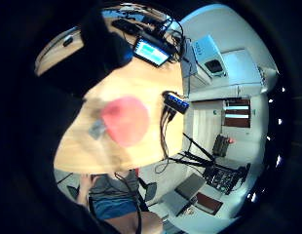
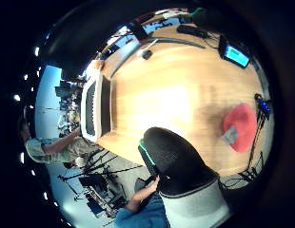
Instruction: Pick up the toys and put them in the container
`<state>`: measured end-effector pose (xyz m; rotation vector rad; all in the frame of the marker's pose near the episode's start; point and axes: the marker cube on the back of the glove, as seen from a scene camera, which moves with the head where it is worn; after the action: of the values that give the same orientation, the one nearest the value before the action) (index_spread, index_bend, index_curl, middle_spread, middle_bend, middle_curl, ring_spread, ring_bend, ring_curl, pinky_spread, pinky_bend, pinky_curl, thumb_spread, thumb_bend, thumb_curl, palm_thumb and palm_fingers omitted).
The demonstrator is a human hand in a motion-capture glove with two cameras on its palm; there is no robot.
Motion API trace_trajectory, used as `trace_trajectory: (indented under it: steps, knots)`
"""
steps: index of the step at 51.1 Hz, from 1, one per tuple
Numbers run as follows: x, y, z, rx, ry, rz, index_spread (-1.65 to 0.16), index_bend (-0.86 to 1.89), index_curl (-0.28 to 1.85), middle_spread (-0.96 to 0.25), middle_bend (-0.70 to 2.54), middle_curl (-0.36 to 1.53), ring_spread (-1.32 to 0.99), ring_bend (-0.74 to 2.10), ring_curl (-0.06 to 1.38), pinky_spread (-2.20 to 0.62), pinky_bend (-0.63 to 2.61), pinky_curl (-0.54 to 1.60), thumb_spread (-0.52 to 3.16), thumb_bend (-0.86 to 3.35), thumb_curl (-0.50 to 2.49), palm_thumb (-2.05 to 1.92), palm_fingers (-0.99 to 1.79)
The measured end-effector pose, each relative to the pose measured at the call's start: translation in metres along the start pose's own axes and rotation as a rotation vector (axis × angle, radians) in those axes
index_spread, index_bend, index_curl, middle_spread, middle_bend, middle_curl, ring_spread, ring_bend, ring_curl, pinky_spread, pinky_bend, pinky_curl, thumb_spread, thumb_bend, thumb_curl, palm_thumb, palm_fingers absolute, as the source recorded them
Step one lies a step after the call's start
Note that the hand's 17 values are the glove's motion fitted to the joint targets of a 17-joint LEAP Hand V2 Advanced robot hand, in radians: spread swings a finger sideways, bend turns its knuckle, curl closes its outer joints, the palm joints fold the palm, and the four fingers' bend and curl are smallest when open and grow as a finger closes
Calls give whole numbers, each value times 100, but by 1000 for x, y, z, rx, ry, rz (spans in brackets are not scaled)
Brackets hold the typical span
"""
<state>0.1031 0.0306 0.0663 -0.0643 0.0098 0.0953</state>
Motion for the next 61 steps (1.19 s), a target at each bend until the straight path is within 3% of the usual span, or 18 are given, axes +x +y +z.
trace_trajectory:
  steps: [13, 22, 36, 49, 53, 54, 56, 61]
  knots:
    - [64, 11, 39, -114, 40, 60, -32, 14, 33, -9, 16, 30, -10, 42, 25, -3, 132, 32, 113, -3, 25, -3, -2]
    - [96, 20, 77, -288, 79, 83, -31, 7, 26, -8, 12, 28, -6, 43, 26, -3, 147, 35, 107, -3, 28, -1, -18]
    - [125, 27, 125, -420, 92, 99, -30, 4, 18, -7, 12, 25, -3, 47, 28, -6, 161, 37, 103, -2, 33, 3, -19]
    - [129, 23, 150, -252, 78, 93, -32, 12, 16, -10, 19, 26, -12, 74, 35, -17, 161, 35, 108, 0, 35, 13, 3]
    - [130, 21, 153, -195, 76, 86, -33, 17, 18, -13, 21, 28, -18, 85, 37, -23, 156, 32, 117, 3, 36, 19, 28]
    - [130, 21, 154, -185, 71, 85, -34, 15, 17, -13, 19, 28, -18, 82, 36, -23, 157, 32, 116, 1, 36, 18, 20]
    - [132, 20, 155, -160, 57, 81, -34, 21, 20, -17, 25, 30, -24, 93, 40, -29, 153, 32, 125, 5, 37, 24, 48]
    - [132, 15, 157, -85, 32, 69, -34, 18, 20, -24, 30, 34, -31, 99, 41, -34, 145, 30, 134, 13, 41, 36, 66]
